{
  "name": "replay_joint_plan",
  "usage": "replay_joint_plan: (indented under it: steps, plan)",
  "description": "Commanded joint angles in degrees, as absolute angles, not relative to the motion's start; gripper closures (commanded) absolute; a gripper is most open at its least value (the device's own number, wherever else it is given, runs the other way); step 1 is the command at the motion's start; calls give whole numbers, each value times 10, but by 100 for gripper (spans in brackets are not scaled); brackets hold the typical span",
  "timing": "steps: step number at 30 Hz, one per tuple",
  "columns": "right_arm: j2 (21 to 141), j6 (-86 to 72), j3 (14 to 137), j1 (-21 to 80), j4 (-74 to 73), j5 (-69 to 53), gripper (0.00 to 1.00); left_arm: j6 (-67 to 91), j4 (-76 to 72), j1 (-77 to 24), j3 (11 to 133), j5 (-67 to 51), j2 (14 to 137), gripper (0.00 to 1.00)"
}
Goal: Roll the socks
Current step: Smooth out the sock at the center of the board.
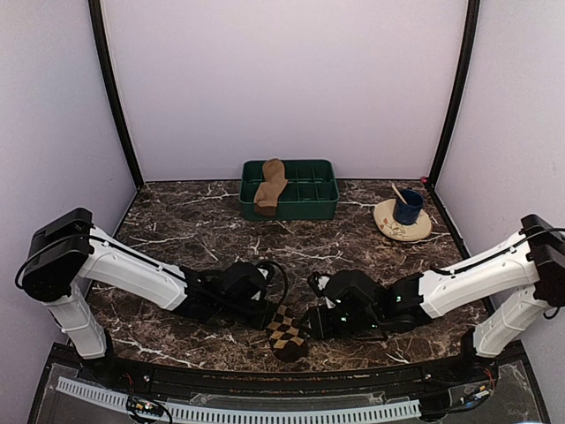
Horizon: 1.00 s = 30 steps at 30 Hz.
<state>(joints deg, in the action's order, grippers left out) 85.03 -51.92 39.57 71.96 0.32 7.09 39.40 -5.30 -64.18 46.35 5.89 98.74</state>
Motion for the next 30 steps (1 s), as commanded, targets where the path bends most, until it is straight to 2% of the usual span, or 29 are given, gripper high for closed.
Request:
replay_joint_plan:
  steps: [1, 8, 16, 21, 24, 27, 30]
  plan:
    - [900, -447, 422, 715, 8, 165, 58, 354, -45, -638, 434, 31, 969, 94]
    - [963, -392, 457, 707, 27, 218, 58, 351, -81, -605, 394, 0, 927, 91]
    - [861, -385, 439, 718, -20, 234, 59, 351, -66, -581, 391, 8, 910, 90]
    - [869, -380, 449, 741, -34, 207, 62, 354, -63, -580, 400, 5, 918, 90]
    - [888, -373, 470, 779, -53, 201, 67, 367, -55, -580, 396, 11, 902, 90]
    - [908, -368, 491, 810, -71, 193, 84, 374, -55, -580, 386, 23, 887, 90]
    - [946, -362, 504, 823, -72, 179, 92, 371, -51, -579, 392, 23, 898, 90]
